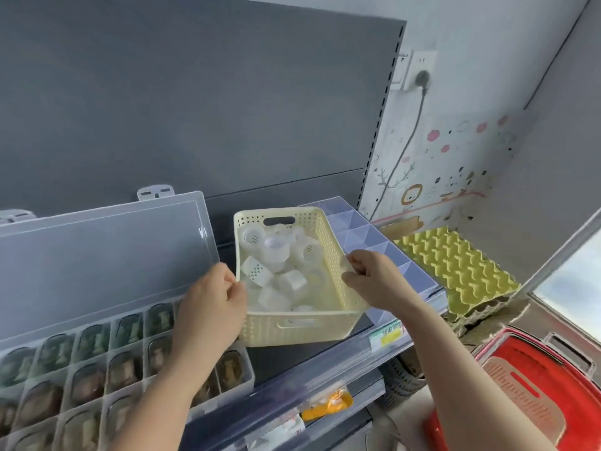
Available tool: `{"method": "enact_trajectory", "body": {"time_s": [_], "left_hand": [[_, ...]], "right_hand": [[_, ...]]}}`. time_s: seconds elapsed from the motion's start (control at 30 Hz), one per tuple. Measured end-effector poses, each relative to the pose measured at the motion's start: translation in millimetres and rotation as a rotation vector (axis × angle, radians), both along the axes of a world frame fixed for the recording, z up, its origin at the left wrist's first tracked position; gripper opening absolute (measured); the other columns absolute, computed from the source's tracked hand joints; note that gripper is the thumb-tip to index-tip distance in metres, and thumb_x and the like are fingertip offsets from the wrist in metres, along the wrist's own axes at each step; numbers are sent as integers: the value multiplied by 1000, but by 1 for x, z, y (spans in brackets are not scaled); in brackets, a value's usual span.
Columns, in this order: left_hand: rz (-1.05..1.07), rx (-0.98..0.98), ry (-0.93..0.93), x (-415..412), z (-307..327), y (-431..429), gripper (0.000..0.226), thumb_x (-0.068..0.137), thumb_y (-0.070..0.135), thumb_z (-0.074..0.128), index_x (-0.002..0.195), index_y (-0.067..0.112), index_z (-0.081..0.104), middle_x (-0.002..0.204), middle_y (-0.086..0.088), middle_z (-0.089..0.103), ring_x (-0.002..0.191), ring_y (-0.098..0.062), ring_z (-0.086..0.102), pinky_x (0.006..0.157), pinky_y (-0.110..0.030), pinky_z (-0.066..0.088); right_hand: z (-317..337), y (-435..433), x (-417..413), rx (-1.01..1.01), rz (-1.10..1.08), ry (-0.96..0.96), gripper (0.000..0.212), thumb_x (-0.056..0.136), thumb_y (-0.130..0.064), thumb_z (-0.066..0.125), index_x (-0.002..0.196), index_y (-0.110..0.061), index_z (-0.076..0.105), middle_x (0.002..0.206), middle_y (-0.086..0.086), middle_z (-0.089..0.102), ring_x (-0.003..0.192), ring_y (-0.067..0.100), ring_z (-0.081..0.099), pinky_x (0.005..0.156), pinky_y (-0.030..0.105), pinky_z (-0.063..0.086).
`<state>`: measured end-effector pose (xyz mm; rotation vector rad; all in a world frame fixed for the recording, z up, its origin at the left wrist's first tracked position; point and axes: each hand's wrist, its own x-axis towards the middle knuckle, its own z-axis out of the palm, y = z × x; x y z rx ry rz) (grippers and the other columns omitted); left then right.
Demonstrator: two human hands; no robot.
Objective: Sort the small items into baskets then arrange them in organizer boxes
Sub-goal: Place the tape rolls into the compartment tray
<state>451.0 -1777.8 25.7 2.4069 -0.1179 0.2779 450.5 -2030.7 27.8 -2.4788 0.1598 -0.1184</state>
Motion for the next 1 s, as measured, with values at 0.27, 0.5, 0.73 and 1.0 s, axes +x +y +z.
{"method": "enact_trajectory", "body": {"time_s": [0.27,0.5,0.73,1.0], "left_hand": [[242,3,51,-17,-20,-35,20,94,23,49,74,23,46,69,2,61,58,-16,57,52,-37,46],[320,182,155,-23,-34,-38,21,92,26,49,73,23,43,56,1,55,47,-13,51,45,-28,36],[229,394,191,13,-32,-37,49,99,30,36,145,19,27,73,8,59,53,-6,52,42,-22,37],[235,613,106,36,-28,-33,52,95,24,43,145,17,32,92,4,60,71,-10,52,50,-22,34]], "right_hand": [[-17,-27,41,-59,201,53,20,80,-8,52,67,-10,37,61,1,36,55,17,31,50,31,23],[-38,-25,54,-142,313,43,59,89,-11,44,146,-21,32,61,-5,45,61,18,47,49,27,36],[-39,-21,62,-252,314,2,59,92,-15,43,148,-26,27,67,-2,50,66,20,54,49,29,42],[-34,-14,68,-436,244,-62,46,90,-22,49,136,-22,43,78,-1,54,73,21,53,52,27,38]]}}
